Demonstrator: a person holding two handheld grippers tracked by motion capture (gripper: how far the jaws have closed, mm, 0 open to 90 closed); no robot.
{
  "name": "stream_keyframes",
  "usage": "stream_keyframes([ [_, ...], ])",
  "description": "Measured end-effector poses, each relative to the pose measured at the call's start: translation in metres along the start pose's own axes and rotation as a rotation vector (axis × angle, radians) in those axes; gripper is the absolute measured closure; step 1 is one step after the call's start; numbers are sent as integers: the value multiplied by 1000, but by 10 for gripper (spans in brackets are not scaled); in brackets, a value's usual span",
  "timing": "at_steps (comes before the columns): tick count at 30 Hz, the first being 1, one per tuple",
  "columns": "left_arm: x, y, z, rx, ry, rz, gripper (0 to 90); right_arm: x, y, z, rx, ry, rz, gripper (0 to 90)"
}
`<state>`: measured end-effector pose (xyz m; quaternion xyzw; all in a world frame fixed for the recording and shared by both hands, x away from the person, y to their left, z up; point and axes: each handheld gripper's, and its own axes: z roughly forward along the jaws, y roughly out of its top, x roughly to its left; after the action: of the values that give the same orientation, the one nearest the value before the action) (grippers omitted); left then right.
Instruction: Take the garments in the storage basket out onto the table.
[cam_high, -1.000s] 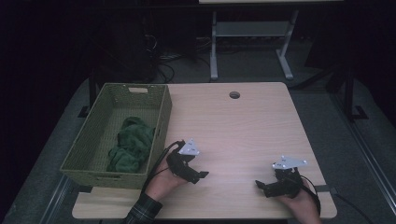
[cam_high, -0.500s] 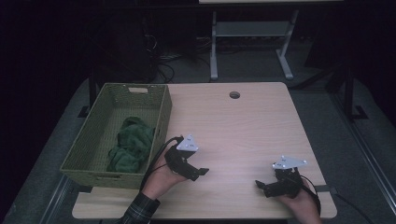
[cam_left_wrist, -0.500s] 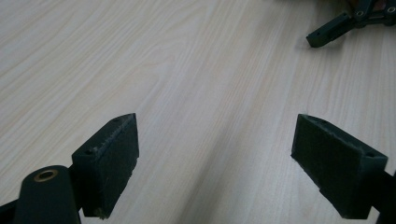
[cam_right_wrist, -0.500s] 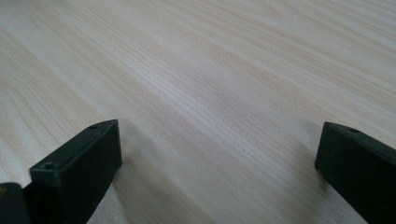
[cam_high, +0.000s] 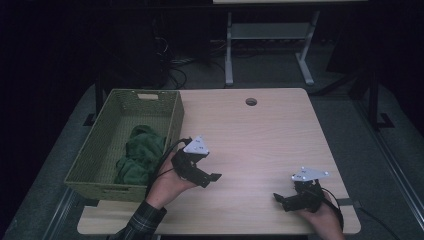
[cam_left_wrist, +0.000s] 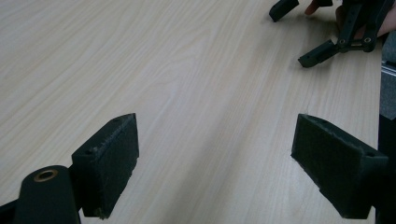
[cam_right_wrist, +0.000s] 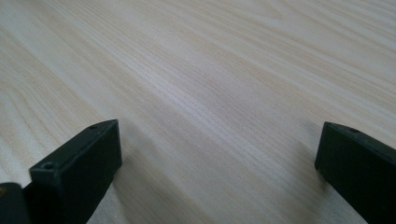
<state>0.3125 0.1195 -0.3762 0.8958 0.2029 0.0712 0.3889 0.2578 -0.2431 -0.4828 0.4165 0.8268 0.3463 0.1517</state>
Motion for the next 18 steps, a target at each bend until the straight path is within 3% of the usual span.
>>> stream_keyframes([
  [11, 14, 5, -21, -9, 38, -1, 146, 0, 0, 0, 0, -1, -1, 2],
  [18, 31, 2, -42, -36, 71, -39, 164, 0, 0, 0, 0, -1, -1, 2],
])
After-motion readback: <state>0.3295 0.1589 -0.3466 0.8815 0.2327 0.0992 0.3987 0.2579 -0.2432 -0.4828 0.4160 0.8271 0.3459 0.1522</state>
